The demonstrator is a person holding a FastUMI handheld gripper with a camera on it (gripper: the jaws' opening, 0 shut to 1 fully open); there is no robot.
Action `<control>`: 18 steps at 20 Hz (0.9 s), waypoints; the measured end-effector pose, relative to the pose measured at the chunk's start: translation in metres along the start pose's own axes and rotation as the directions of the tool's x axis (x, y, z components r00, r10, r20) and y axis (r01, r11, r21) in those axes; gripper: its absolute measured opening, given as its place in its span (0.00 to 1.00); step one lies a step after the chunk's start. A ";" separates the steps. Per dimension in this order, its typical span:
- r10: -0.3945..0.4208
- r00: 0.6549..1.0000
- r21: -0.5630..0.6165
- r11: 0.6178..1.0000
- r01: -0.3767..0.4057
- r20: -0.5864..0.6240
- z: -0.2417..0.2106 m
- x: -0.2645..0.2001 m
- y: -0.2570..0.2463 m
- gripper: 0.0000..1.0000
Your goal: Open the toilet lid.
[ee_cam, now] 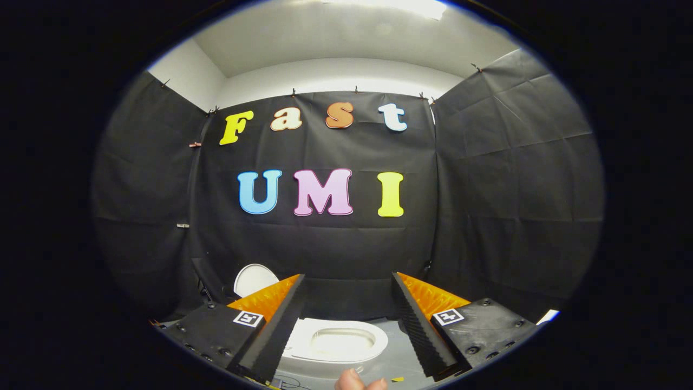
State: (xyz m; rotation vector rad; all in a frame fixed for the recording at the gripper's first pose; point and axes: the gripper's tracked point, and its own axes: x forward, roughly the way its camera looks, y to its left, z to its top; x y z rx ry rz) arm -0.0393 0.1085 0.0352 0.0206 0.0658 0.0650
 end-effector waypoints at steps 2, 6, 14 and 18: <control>0.019 1.000 0.003 1.000 -0.019 0.002 -0.001 -0.007 0.002 0.98; 0.050 0.999 0.025 0.998 -0.050 -0.003 -0.003 -0.016 0.007 0.98; 0.047 0.999 0.028 0.998 -0.048 0.019 0.005 -0.022 0.007 0.98; 0.038 0.999 0.049 0.998 -0.040 0.024 0.008 -0.025 0.005 0.98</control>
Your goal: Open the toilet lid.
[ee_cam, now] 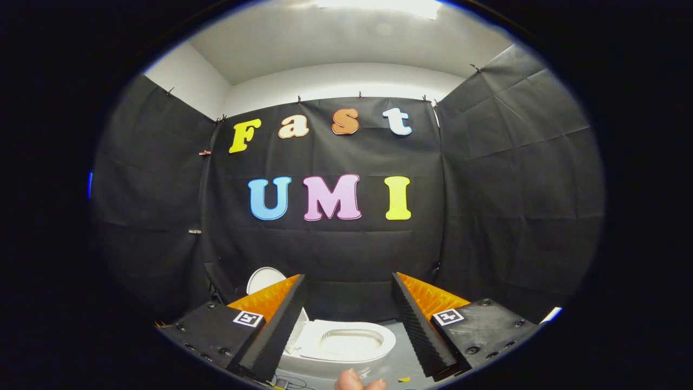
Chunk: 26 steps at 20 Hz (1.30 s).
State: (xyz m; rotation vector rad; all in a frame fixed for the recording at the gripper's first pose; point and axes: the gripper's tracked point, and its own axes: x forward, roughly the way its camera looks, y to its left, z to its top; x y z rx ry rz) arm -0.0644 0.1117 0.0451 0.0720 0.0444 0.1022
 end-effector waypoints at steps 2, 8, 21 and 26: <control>0.001 1.000 0.010 1.000 -0.001 -0.005 -0.001 -0.001 0.001 0.98; 0.001 1.000 -0.017 1.000 -0.001 -0.008 -0.005 0.001 0.005 0.98; -0.008 1.000 -0.009 1.000 0.008 -0.006 -0.003 0.000 0.000 0.98; -0.014 1.000 -0.005 1.000 0.014 -0.005 -0.001 0.001 -0.002 0.98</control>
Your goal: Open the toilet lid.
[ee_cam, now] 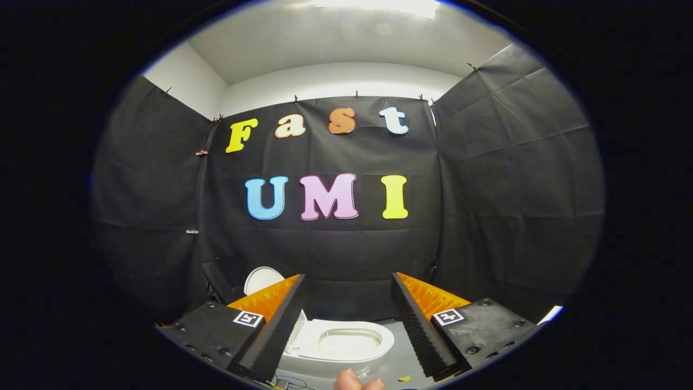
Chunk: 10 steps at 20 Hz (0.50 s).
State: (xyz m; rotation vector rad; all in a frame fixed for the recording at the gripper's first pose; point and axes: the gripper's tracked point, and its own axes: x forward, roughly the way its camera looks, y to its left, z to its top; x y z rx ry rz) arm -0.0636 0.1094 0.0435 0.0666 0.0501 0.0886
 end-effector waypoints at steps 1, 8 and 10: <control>-0.001 1.000 0.000 1.000 0.001 -0.002 -0.001 0.000 0.000 0.98; -0.001 1.000 -0.005 1.000 0.001 -0.007 -0.001 0.000 0.002 0.98; 0.000 1.000 -0.007 1.000 0.000 -0.008 -0.002 0.000 0.002 0.98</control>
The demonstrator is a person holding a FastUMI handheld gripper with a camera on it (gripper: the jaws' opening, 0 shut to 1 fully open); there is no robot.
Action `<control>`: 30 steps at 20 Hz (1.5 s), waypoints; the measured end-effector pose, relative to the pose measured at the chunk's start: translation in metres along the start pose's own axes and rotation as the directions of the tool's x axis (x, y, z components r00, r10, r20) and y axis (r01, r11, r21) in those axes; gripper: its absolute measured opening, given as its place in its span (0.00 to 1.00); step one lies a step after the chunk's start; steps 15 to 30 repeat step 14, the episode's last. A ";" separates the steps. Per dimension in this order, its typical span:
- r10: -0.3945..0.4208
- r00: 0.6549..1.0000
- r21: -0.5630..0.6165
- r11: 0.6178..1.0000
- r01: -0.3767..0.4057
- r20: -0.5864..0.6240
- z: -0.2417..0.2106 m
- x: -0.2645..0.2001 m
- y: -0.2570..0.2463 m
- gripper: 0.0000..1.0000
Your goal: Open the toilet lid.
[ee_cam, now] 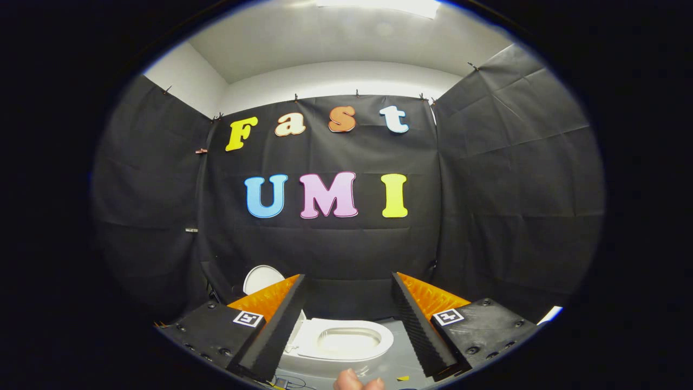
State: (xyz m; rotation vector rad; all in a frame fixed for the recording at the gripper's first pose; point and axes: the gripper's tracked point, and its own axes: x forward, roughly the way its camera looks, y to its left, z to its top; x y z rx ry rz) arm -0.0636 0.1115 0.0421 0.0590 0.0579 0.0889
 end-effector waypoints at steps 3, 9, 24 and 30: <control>0.003 1.000 0.000 1.000 -0.003 -0.003 -0.002 -0.001 0.001 0.98; -0.001 1.000 0.000 1.000 0.001 -0.004 -0.002 0.001 0.000 0.98; 0.005 1.000 -0.003 1.000 -0.005 -0.007 -0.003 0.001 0.003 0.98; 0.005 1.000 -0.003 1.000 -0.005 -0.007 -0.003 0.001 0.003 0.98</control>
